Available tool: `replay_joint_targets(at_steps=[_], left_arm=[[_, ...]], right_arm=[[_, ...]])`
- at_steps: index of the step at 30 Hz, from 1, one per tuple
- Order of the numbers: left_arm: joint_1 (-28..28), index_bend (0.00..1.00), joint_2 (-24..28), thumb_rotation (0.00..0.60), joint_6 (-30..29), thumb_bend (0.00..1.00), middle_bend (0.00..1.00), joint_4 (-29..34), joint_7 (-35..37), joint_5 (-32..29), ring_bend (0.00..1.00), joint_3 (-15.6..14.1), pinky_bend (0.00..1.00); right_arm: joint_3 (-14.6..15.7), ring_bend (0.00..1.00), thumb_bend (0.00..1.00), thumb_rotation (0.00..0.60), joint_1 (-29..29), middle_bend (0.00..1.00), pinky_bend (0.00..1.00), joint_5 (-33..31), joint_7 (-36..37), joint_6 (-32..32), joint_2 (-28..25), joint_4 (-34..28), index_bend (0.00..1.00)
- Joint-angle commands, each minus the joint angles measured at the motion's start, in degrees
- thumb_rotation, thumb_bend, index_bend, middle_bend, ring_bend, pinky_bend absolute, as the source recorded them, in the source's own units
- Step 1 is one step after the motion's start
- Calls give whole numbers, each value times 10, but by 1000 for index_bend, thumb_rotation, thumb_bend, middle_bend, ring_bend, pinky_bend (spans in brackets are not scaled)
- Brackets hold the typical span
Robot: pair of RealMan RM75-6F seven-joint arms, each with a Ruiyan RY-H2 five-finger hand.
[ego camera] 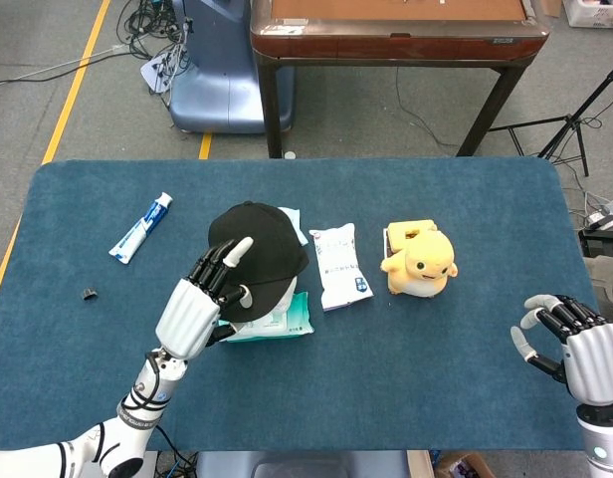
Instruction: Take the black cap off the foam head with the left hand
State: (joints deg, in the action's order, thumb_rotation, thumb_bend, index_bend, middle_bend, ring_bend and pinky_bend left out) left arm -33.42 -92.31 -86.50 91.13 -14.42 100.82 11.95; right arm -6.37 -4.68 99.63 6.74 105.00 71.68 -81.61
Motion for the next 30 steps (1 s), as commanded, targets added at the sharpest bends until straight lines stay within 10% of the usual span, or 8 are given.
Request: replay_joint_targets(at_steps=[1, 30], left_arm=[[-3, 627, 0, 600, -6, 307, 20, -5, -7, 7, 0, 5, 93], [-48, 629, -2, 600, 14, 307, 30, -30, -73, -4, 0, 47, 93]], right_arm=[[0, 419, 317, 600, 0, 468, 603, 0, 0, 0, 0, 0, 590], [-1, 419, 318, 600, 0, 468, 603, 0, 2, 1, -2, -3, 590]])
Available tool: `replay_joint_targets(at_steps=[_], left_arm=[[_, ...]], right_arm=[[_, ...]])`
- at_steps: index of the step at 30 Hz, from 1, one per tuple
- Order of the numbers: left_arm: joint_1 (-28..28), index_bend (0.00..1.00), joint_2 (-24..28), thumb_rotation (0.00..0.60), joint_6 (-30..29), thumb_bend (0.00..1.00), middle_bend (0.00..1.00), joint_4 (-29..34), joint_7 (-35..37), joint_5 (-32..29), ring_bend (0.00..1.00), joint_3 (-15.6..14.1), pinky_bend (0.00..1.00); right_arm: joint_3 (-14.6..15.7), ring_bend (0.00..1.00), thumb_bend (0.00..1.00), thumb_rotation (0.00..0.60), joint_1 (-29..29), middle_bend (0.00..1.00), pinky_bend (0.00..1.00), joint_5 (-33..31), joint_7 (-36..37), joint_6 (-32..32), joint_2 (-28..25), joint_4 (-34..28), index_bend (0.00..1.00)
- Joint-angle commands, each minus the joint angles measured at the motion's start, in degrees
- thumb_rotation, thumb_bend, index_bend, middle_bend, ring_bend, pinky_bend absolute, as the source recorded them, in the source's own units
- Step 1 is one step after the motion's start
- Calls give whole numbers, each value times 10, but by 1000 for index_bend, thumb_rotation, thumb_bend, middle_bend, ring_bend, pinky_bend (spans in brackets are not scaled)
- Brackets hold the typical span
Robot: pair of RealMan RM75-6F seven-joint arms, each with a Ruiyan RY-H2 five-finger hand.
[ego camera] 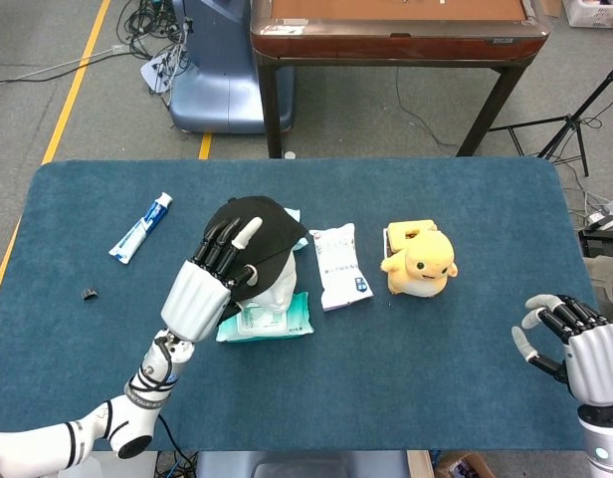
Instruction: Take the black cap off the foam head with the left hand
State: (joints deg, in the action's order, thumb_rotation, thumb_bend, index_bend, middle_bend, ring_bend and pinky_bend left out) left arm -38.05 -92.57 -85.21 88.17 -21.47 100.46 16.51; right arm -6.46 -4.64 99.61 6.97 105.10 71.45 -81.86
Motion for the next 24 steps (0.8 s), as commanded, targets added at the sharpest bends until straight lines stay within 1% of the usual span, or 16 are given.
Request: replay_joint_targets(at_steps=[1, 6, 13, 24], left_arm=[[-3, 629, 0, 600, 1, 307, 30, 0, -4, -1, 0, 2, 93], [-10, 629, 2, 600, 4, 307, 32, -4, -15, -7, 0, 9, 93], [-25, 629, -3, 600, 15, 307, 36, -10, -27, -32, 0, 28, 93], [-47, 629, -12, 600, 27, 307, 39, -26, -48, -58, 0, 43, 93]], right_arm=[[0, 419, 318, 600, 0, 468, 603, 0, 0, 0, 0, 0, 590], [1, 419, 318, 600, 0, 468, 603, 1, -2, -1, 0, -1, 590], [1, 419, 318, 600, -1, 468, 603, 1, -3, -2, 1, -1, 590], [0, 419, 318, 600, 0, 468, 603, 1, 0, -1, -1, -2, 590]])
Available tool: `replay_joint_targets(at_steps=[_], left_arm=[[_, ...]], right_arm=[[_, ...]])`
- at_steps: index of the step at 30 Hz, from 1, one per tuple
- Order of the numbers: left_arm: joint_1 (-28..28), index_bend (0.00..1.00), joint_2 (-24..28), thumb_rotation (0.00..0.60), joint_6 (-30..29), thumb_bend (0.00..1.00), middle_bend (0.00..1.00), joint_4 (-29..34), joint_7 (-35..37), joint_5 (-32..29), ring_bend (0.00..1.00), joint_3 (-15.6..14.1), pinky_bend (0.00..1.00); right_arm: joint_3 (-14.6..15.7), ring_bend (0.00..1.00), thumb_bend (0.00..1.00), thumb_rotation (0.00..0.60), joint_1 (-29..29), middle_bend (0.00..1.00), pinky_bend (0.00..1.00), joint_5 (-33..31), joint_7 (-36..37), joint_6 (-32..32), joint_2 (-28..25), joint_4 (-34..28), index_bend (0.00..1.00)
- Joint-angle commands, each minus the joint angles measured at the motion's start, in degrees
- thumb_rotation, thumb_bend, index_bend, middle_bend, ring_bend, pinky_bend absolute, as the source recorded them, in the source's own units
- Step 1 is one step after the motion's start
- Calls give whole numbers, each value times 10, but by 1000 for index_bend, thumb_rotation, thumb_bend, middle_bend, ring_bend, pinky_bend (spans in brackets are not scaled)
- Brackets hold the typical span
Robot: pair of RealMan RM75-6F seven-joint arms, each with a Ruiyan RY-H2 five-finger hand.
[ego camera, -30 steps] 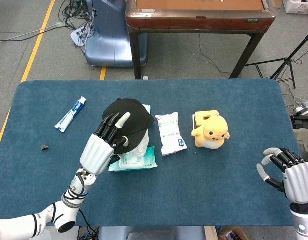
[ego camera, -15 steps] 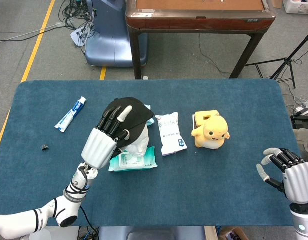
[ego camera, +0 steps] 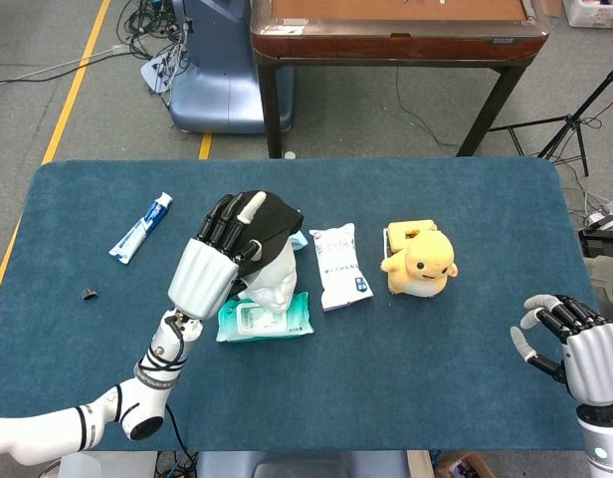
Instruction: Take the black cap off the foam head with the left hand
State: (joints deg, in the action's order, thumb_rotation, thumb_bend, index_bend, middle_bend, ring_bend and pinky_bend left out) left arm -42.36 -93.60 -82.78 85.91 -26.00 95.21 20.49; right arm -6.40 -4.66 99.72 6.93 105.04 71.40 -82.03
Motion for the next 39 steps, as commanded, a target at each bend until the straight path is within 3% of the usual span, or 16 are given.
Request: replay_joint_targets(at_steps=[1, 39], left_arm=[[-6, 629, -2, 600, 4, 307, 39, -6, -5, -9, 0, 5, 93], [-51, 631, -1, 600, 19, 308, 38, -107, -48, -99, 0, 29, 93]], right_arm=[[0, 419, 318, 600, 0, 468, 603, 0, 0, 0, 0, 0, 590], [4, 419, 318, 600, -4, 468, 603, 3, -5, -8, 3, 0, 590]])
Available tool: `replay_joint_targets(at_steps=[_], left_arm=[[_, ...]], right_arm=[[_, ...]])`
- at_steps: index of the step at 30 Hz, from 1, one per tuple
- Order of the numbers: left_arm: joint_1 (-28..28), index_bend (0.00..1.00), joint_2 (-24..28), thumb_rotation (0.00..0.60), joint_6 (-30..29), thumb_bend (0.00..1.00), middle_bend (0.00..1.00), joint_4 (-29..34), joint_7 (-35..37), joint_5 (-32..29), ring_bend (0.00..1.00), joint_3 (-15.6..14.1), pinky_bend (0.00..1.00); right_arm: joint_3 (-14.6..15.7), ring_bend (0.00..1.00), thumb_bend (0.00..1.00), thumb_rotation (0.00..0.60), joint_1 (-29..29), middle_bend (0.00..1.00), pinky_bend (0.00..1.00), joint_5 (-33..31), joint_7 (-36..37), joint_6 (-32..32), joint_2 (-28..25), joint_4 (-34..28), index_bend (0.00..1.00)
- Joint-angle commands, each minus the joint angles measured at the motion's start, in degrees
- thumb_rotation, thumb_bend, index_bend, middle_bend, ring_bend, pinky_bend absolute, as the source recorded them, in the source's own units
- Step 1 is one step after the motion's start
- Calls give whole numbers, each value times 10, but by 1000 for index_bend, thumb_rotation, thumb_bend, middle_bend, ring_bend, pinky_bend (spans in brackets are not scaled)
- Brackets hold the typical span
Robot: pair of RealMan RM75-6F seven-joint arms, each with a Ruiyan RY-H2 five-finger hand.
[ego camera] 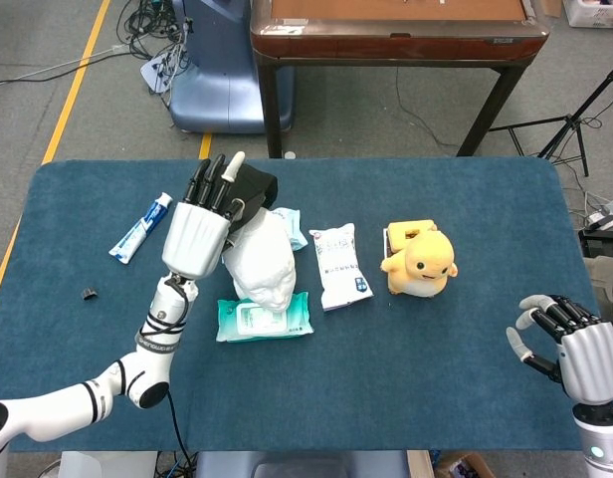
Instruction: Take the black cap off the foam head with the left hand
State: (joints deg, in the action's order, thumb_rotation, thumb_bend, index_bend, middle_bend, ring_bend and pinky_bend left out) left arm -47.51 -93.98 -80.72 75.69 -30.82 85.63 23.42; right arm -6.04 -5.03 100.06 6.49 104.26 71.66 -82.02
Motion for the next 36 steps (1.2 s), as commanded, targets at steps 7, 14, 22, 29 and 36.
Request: replay_joint_targets(at_steps=[7, 14, 22, 29, 36], left_arm=[[9, 631, 19, 600, -16, 307, 39, -27, 10, 4, 0, -12, 93], [24, 631, 43, 600, -34, 307, 40, -39, 27, 9, 0, -22, 93], [45, 631, 64, 600, -46, 308, 45, -72, 62, 5, 0, -35, 93], [67, 631, 67, 600, -61, 307, 47, -122, 98, 8, 0, -57, 93], [95, 631, 67, 600, -88, 307, 49, -164, 137, 16, 0, -79, 93]], right_arm=[[0, 419, 318, 600, 0, 468, 603, 0, -2, 0, 0, 0, 590], [1, 419, 318, 600, 0, 468, 603, 2, -4, 0, 1, -1, 590], [2, 419, 318, 600, -1, 468, 603, 3, -7, -2, 2, -1, 590], [3, 419, 318, 600, -2, 468, 603, 4, -11, -3, 4, -1, 590], [3, 419, 318, 600, -2, 468, 603, 4, -12, -3, 4, -2, 590]])
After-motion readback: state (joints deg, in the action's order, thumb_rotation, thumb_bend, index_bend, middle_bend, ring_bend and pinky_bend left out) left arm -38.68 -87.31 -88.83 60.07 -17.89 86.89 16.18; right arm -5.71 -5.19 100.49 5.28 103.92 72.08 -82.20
